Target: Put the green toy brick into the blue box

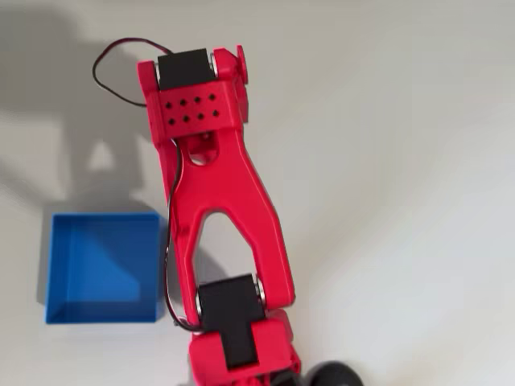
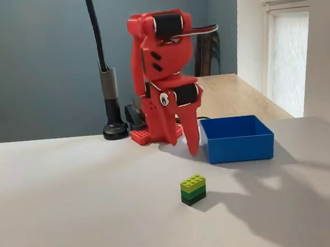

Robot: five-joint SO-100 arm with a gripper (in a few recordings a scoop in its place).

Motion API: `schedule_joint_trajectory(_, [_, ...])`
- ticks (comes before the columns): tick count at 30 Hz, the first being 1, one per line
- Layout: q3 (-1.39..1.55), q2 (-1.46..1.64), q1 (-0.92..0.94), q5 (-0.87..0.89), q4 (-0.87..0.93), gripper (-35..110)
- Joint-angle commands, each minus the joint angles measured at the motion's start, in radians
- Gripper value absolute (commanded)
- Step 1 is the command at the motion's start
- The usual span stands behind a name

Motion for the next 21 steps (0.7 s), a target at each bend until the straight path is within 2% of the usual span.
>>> schedule_joint_trajectory(1, [-0.097, -0.031, -0.015, -0.020, 0.009, 27])
schedule_joint_trajectory(21, [-0.337, -0.371, -0.018, -0.025, -0.038, 22])
